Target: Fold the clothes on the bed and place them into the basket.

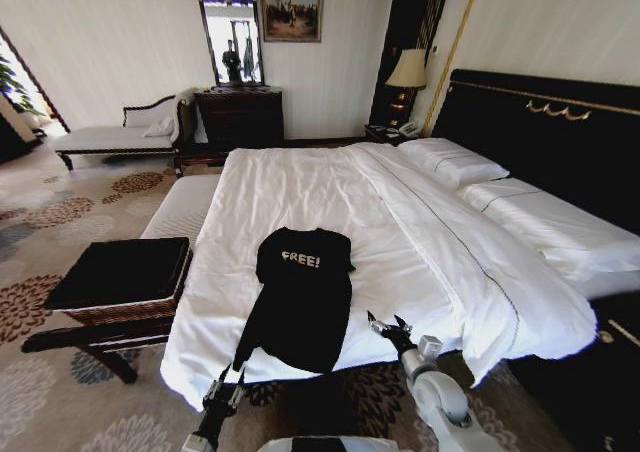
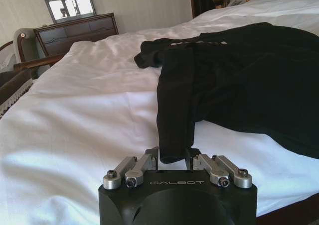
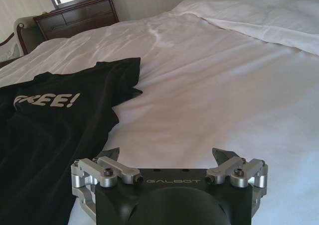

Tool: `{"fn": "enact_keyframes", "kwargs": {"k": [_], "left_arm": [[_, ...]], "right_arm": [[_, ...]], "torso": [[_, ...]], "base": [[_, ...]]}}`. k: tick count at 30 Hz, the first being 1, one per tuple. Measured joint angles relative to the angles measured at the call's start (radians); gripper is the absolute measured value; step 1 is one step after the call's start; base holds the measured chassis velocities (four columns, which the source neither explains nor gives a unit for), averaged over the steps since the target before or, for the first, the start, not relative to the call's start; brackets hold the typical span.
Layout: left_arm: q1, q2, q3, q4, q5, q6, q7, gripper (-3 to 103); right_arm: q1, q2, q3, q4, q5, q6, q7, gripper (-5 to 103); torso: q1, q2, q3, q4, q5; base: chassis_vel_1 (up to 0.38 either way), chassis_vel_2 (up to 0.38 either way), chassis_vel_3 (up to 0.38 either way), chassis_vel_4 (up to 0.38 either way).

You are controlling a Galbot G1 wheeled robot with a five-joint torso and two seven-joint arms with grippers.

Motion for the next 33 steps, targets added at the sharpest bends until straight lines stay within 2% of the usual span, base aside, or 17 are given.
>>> {"fn": "enact_keyframes", "kwargs": {"k": [1,3,6,7,9,11,15,18,22,27,33], "left_arm": [[-0.004,0.000,-0.001,0.000,-0.004,0.001,-0.001,25],[-0.007,-0.001,-0.001,0.003,-0.006,0.001,-0.002,25],[-0.017,-0.007,0.002,0.022,-0.008,0.001,-0.006,14],[-0.017,-0.007,0.002,0.022,-0.008,0.001,-0.006,14],[-0.022,-0.020,0.003,0.031,-0.008,0.000,-0.009,3],[-0.025,-0.033,0.000,0.032,-0.011,-0.001,-0.010,2],[-0.028,-0.045,-0.007,0.022,-0.023,-0.003,-0.015,0],[-0.030,-0.049,-0.011,-0.002,-0.037,0.001,-0.022,0],[-0.028,-0.047,-0.018,-0.034,-0.053,0.013,-0.025,0],[-0.015,-0.036,-0.027,-0.062,-0.071,0.022,-0.029,0],[-0.003,-0.045,-0.035,-0.074,-0.075,0.027,-0.031,0]], "right_arm": [[-0.003,0.002,0.001,0.000,0.000,0.000,0.000,100],[-0.005,0.003,0.002,0.000,0.000,0.000,0.000,100],[-0.010,0.009,0.002,0.000,0.001,0.000,0.000,100],[-0.010,0.009,0.002,0.000,0.001,0.000,0.000,100],[-0.017,0.013,0.002,0.002,0.009,-0.002,0.003,100],[-0.029,0.015,-0.001,0.004,0.023,-0.008,0.004,100],[-0.061,0.015,-0.011,0.010,0.066,-0.028,-0.003,100],[-0.086,0.009,-0.024,0.001,0.121,-0.050,-0.038,100],[-0.100,-0.029,-0.068,-0.054,0.100,-0.046,-0.120,100],[-0.071,-0.071,-0.159,-0.091,0.125,-0.048,-0.171,100],[0.008,-0.087,-0.257,-0.174,0.122,-0.055,-0.201,100]], "torso": [[0.000,0.000,0.000,0.0000,0.0001],[0.000,0.000,0.000,0.0000,0.0000],[0.000,0.000,0.000,-0.0001,0.0000],[0.000,0.000,0.000,-0.0001,0.0000],[0.000,0.000,0.000,0.0000,0.0000],[0.000,0.000,0.000,0.0001,-0.0001],[0.000,0.000,0.000,0.0000,0.0000],[0.000,0.000,0.000,-0.0002,-0.0001],[0.000,0.000,0.000,-0.0002,0.0001],[0.000,0.000,0.000,0.0002,0.0000],[0.000,0.000,0.000,0.0001,0.0000]], "base": [[0.000,0.000,0.000,0.000],[0.000,0.000,0.000,0.000],[0.000,0.000,0.000,0.000],[0.000,0.000,0.000,0.000],[0.000,0.000,0.000,0.000],[0.000,0.000,0.000,0.000],[0.000,0.000,0.000,0.000],[0.000,0.000,0.000,0.000],[0.000,0.000,0.000,0.000],[0.000,0.000,0.000,0.000],[0.000,0.000,0.000,0.000]]}}
